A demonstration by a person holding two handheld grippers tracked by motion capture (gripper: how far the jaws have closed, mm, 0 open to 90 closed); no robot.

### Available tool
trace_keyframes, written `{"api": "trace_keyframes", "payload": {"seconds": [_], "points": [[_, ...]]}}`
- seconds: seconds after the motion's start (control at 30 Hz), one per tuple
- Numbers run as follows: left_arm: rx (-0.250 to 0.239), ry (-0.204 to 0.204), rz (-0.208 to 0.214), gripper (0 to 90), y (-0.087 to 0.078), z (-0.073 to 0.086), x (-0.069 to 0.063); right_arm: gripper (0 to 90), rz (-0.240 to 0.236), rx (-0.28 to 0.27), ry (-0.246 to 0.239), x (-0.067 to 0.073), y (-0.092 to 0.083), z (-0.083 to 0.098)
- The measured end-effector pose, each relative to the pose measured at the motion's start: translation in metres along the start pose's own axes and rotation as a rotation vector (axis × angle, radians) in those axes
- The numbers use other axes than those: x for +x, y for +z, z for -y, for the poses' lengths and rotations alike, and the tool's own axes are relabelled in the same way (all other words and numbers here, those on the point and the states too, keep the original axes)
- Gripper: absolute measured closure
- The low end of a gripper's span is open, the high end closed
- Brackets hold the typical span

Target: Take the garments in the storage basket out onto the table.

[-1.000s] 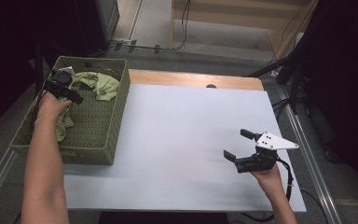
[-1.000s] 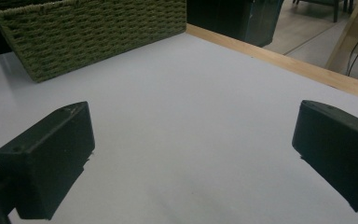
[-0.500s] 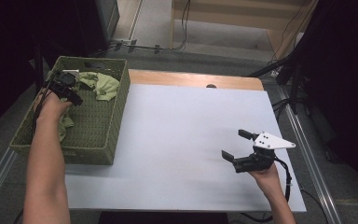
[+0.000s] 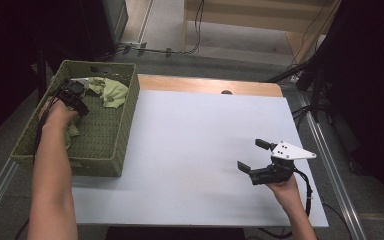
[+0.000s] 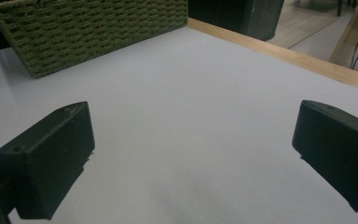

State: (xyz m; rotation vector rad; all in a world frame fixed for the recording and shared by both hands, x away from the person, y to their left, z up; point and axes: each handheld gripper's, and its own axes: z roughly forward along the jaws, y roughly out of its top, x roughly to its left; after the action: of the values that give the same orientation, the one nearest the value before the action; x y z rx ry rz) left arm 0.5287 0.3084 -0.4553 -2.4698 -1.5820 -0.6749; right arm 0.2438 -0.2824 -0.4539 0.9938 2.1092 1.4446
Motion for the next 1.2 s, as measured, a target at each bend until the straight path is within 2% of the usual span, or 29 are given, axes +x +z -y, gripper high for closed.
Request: {"api": "trace_keyframes", "payload": {"seconds": [0.03,0.1,0.27,0.47,0.57,0.6,0.63,0.67,0.7,0.8,0.93,1.03,1.2], "points": [[0.019,0.008,-0.003,23.1,0.002,-0.002,0.0,0.0,-0.001,-0.001,0.001,0.0,0.001,0.0],[0.016,0.003,0.001,23.1,0.002,-0.002,0.0,0.0,-0.003,0.002,0.002,0.0,0.002,0.001],[0.02,-0.027,0.055,22.8,0.005,-0.003,0.006,0.0,-0.001,0.003,0.004,0.0,0.002,0.001],[0.015,-0.037,0.068,24.1,0.006,-0.003,0.007,0.0,-0.005,0.009,0.002,0.0,0.004,0.002],[0.017,-0.03,0.083,27.7,0.006,-0.004,0.009,0.0,-0.007,0.012,0.0,0.0,0.004,0.002],[0.008,-0.048,0.085,30.1,0.005,-0.005,0.01,0.0,-0.007,0.009,0.004,0.0,0.004,0.002],[0.008,-0.048,0.085,36.3,0.005,-0.005,0.01,0.0,-0.007,0.009,0.004,0.0,0.004,0.002],[0.016,-0.029,0.047,36.3,0.005,-0.005,0.01,0.0,-0.005,0.01,0.004,0.0,0.004,0.003],[0.026,-0.016,0.033,43.6,0.005,-0.004,0.01,0.0,-0.004,0.011,0.007,-0.001,0.003,0.003],[0.036,-0.013,0.016,45.3,0.007,-0.004,0.01,0.0,-0.004,0.014,0.007,-0.001,0.004,0.004],[0.042,-0.016,0.007,45.2,0.009,-0.004,0.011,0.0,-0.004,0.017,0.008,-0.001,0.005,0.004],[0.062,0.001,-0.013,45.9,0.01,-0.005,0.01,0.0,-0.006,0.022,0.009,-0.001,0.006,0.004],[0.075,0.007,-0.008,50.6,0.011,-0.007,0.011,0.0,-0.003,0.025,0.01,-0.001,0.007,0.004]]}}
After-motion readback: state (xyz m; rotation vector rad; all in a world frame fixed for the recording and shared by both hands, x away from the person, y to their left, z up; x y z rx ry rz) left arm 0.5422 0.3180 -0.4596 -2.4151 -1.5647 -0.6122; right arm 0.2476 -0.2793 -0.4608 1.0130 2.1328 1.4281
